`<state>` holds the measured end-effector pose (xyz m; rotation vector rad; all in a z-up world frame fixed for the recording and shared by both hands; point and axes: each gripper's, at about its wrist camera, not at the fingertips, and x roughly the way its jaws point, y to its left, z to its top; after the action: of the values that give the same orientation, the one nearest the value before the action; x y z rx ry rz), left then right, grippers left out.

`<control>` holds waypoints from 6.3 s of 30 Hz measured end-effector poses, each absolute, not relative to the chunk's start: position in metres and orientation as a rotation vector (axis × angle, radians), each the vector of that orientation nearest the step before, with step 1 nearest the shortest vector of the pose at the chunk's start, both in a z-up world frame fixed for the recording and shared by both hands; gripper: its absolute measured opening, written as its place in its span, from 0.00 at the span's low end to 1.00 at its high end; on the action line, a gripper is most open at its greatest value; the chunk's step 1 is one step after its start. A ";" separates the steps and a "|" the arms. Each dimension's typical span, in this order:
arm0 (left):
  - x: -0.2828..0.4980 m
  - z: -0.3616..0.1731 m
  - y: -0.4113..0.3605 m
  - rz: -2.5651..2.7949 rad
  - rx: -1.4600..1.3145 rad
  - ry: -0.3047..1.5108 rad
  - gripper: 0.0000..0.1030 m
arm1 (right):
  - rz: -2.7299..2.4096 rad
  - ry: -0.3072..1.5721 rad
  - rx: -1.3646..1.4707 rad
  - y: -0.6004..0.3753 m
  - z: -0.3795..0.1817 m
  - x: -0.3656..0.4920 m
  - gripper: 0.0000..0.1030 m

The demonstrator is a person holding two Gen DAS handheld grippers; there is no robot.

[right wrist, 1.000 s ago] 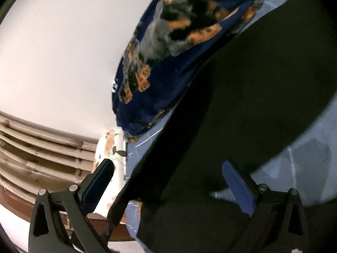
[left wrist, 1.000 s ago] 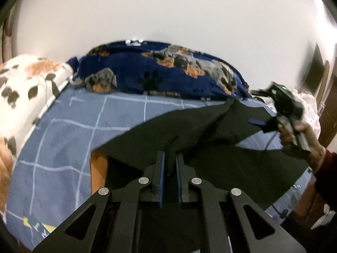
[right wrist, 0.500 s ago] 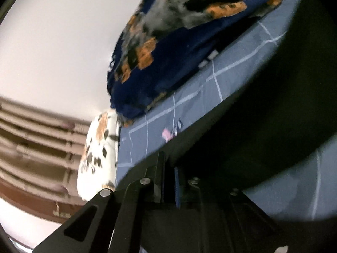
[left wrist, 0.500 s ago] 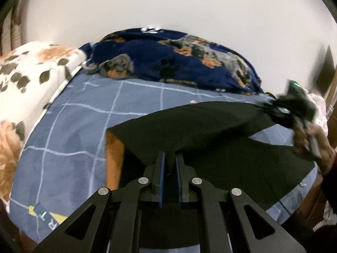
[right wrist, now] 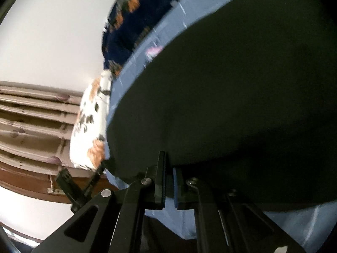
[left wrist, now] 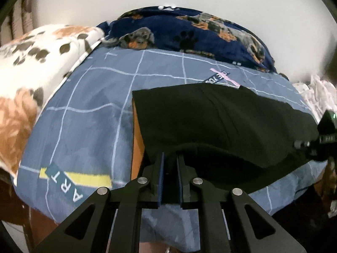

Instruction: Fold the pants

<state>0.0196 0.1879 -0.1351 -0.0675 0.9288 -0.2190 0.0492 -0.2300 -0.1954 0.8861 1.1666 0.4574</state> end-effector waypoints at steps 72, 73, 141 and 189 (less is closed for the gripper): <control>0.017 -0.166 0.101 -0.365 -0.006 1.132 0.56 | -0.087 0.525 1.406 -0.624 -0.219 -0.106 0.04; 0.016 -0.166 0.100 -0.371 0.003 1.130 0.58 | -0.092 0.524 1.407 -0.625 -0.219 -0.110 0.04; 0.030 -0.102 0.133 -0.300 -0.130 0.978 0.62 | -0.114 0.439 1.344 -0.603 -0.188 -0.136 0.52; 0.037 -0.134 0.076 -0.314 -0.028 0.975 0.63 | -0.205 0.593 1.357 -0.639 -0.239 -0.123 0.02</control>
<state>0.0374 0.0758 -0.1344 -0.0281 0.9752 -0.3138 -0.1232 -0.6392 -0.2386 1.3566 0.5929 -0.2055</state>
